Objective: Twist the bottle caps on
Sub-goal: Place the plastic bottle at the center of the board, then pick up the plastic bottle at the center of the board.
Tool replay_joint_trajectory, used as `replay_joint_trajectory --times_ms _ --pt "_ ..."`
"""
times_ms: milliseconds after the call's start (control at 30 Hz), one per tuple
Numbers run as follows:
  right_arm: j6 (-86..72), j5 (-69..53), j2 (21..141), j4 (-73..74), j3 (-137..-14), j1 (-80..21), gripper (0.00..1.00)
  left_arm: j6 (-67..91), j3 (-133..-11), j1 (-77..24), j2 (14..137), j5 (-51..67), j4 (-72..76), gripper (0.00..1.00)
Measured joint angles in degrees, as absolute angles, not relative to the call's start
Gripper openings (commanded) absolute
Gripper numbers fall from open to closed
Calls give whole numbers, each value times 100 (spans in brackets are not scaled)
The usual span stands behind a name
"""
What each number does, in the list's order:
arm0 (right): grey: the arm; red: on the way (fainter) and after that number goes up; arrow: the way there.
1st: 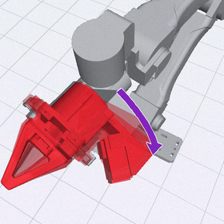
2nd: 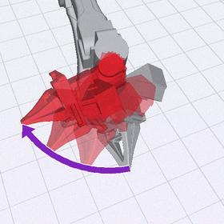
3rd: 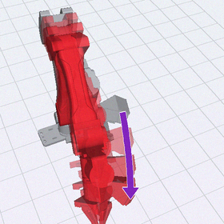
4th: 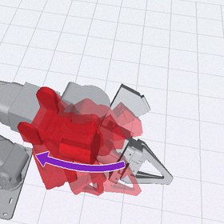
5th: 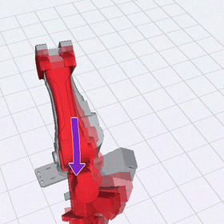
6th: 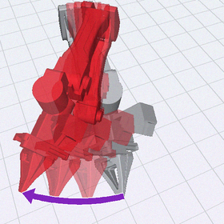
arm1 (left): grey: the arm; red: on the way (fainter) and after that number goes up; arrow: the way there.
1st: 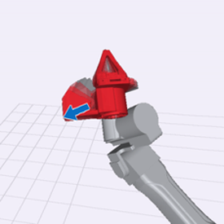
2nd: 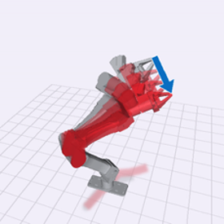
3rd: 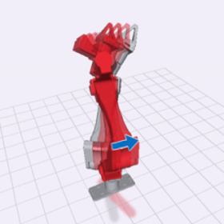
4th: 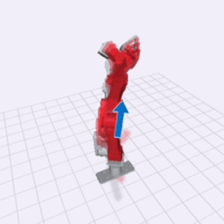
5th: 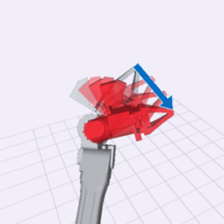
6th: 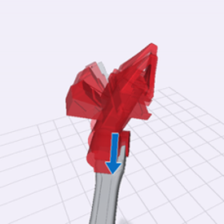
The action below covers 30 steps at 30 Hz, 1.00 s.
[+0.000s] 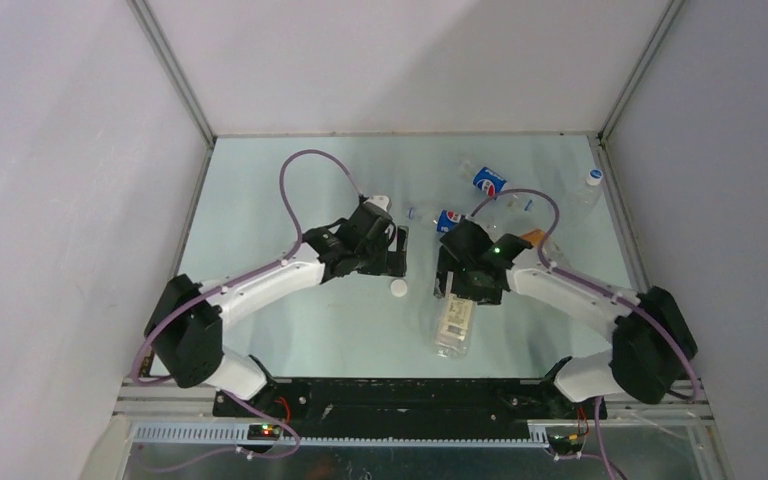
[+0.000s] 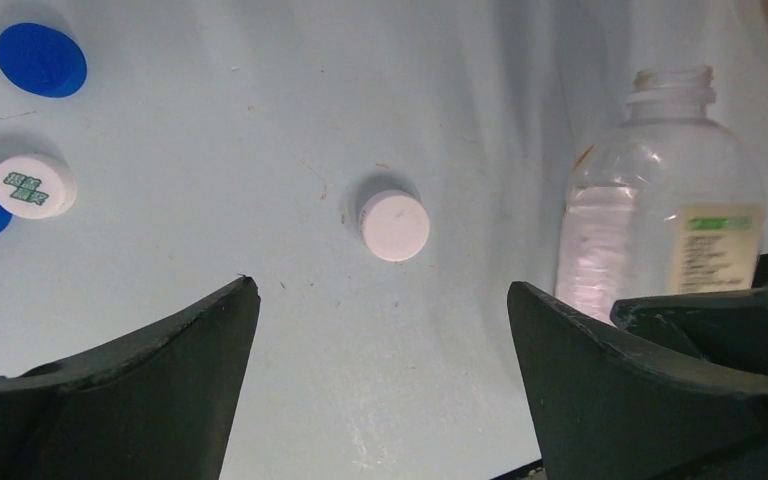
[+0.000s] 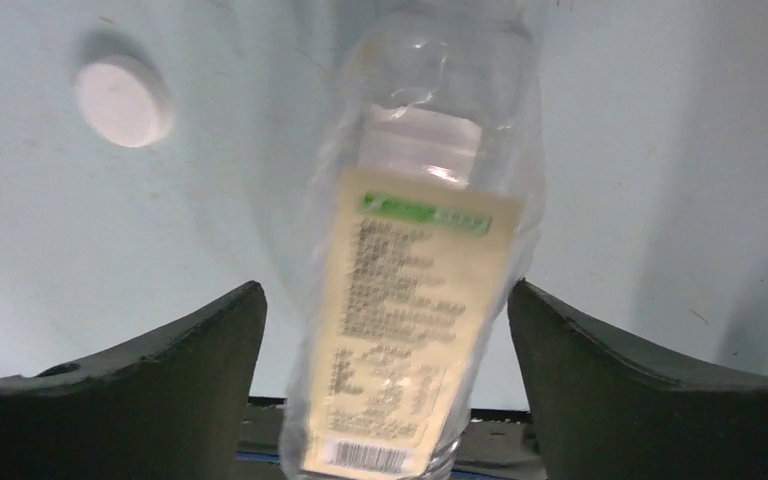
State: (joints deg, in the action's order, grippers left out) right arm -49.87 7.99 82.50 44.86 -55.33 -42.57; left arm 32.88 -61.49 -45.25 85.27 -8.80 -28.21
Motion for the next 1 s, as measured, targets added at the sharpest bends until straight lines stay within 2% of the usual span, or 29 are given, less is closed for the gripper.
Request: replay_joint_trajectory --times_ms 67,267,500,767,1000 --pt "-5037 860 7922 4491 -5535 -4254 99 3350 -6149 -4584 8433 -891 -2867 100" --pt "-5006 1114 6523 4539 -5577 -4003 99 3503 -6263 -4897 8320 -941 -3039 100" --pt "-5022 2220 5004 5216 -5579 -3352 99 3658 -6956 -5463 8458 -1048 -3208 100" --pt "-4897 3124 3406 5636 -5570 -2845 99 3872 -8189 -6173 9673 -1184 -3260 100" --pt "-4637 3170 3286 5804 -5511 -2720 99 3924 -8860 -6626 10836 -1251 -3607 100"
